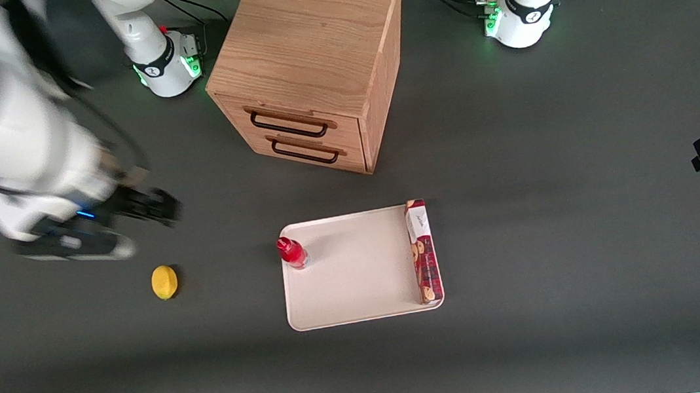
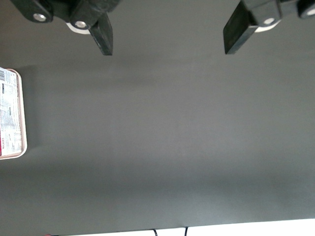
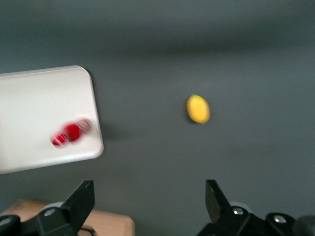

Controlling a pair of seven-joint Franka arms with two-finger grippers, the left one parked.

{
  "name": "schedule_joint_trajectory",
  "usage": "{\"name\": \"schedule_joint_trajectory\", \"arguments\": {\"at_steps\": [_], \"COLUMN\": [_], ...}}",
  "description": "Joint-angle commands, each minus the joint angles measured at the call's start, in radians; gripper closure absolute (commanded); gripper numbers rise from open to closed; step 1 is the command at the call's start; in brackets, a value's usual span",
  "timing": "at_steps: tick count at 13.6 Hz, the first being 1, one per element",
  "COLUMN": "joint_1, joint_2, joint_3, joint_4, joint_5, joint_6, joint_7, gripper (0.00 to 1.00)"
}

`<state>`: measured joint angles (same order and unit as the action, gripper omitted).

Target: Place coke bottle on tray

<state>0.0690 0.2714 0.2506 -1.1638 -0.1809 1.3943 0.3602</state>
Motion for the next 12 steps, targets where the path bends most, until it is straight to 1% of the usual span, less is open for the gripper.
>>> {"name": "schedule_joint_trajectory", "arguments": {"at_steps": [1,2,3,5,6,8,12], "joint_1": [-0.009,-0.009,-0.009,-0.009,-0.008,-0.005,0.002], "joint_2": [-0.199,-0.231,-0.265,-0.310,-0.319,-0.307,-0.256], "joint_3": [-0.228,-0.279,-0.316,-0.327,-0.327,-0.327,-0.326], "joint_4": [-0.211,-0.274,-0.325,-0.434,-0.462,-0.452,-0.369], "joint_5": [0.106,0.119,0.151,0.167,0.182,0.182,0.186], "joint_6": [0.000,0.012,0.037,0.106,0.132,0.135,0.124], "joint_7": [-0.283,-0.317,-0.331,-0.331,-0.331,-0.334,-0.296], "gripper": [0.00,0.00,0.00,0.00,0.00,0.00,0.00]}}
